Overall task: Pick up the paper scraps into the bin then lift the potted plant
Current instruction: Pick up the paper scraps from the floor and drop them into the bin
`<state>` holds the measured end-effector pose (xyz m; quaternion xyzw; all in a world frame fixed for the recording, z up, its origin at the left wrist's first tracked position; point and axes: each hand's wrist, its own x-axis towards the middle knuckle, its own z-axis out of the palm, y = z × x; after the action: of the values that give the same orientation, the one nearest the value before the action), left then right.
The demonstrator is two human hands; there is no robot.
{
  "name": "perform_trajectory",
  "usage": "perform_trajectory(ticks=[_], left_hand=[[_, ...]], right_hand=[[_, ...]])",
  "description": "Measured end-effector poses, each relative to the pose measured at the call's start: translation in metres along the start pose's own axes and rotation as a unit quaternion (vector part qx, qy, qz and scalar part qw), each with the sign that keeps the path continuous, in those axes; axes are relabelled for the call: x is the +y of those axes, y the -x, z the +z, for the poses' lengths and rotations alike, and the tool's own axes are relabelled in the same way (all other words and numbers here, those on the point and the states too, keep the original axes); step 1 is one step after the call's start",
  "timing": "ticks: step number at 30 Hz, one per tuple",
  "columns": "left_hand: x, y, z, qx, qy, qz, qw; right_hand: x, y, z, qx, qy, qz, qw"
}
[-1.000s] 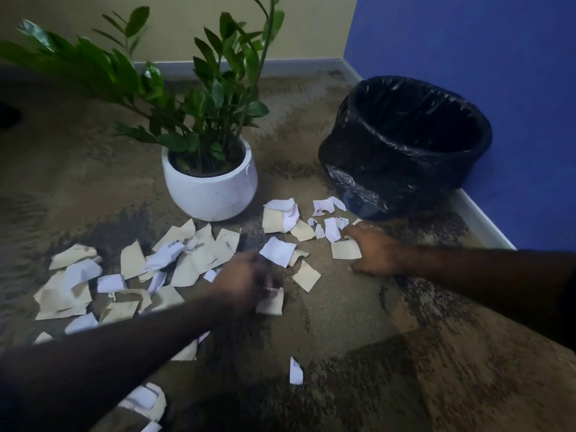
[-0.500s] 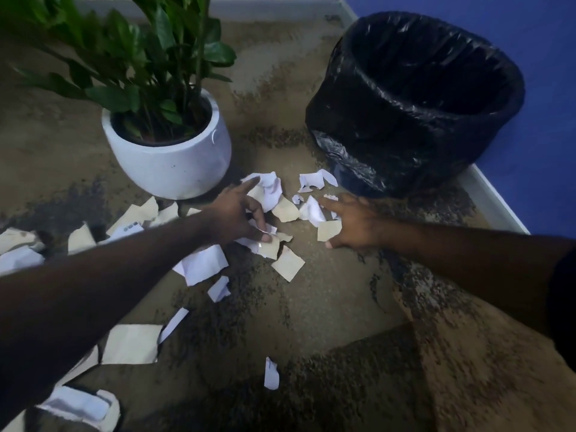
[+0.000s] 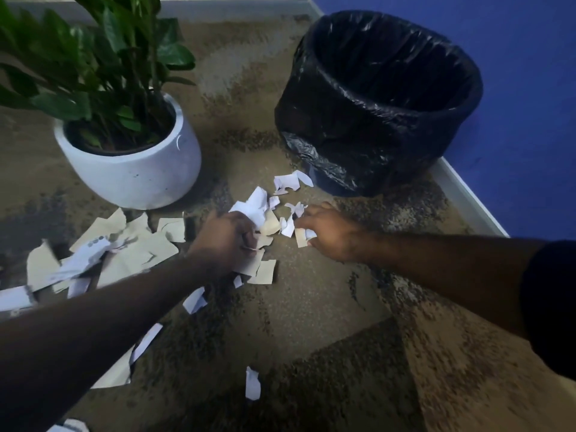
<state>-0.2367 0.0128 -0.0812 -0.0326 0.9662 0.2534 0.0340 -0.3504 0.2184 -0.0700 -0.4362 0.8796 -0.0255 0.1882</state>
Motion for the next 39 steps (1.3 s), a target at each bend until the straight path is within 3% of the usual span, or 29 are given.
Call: perform_trajectory(ticks=[4,10,13,21,26,31,35,39], left_hand=[[0.006,0.018,0.001,0.023,0.020,-0.035,0.999],[0.011,0.036,-0.008,-0.027,0.065,-0.061,0.996],[0.010,0.044,-0.011,-0.024,0.028,-0.093,0.995],[-0.011,0.051,-0.019,0.046,0.041,-0.117,0.991],[-0.016,0.047,-0.023,0.068,0.123,-0.153,0.978],[-0.024,0.044,-0.030,0.071,0.170,-0.181,0.966],[-0.034,0.049,-0.037,0.039,0.199,-0.192,0.960],[-0.042,0.056,-0.041,0.041,0.215,-0.209,0.953]], right_hand=[[-0.010,0.003,-0.002,-0.012,-0.038,0.002,0.999],[-0.019,0.008,-0.007,-0.053,-0.031,-0.001,0.998],[-0.022,0.010,-0.010,-0.062,-0.007,-0.010,0.998],[-0.018,0.010,-0.021,-0.044,-0.045,0.017,0.998],[-0.024,0.007,-0.024,-0.019,-0.069,0.010,0.997],[-0.050,-0.001,-0.017,-0.046,-0.121,-0.023,0.991],[-0.073,-0.011,-0.010,-0.082,-0.088,-0.042,0.992],[-0.091,-0.020,-0.003,-0.041,-0.058,-0.033,0.997]])
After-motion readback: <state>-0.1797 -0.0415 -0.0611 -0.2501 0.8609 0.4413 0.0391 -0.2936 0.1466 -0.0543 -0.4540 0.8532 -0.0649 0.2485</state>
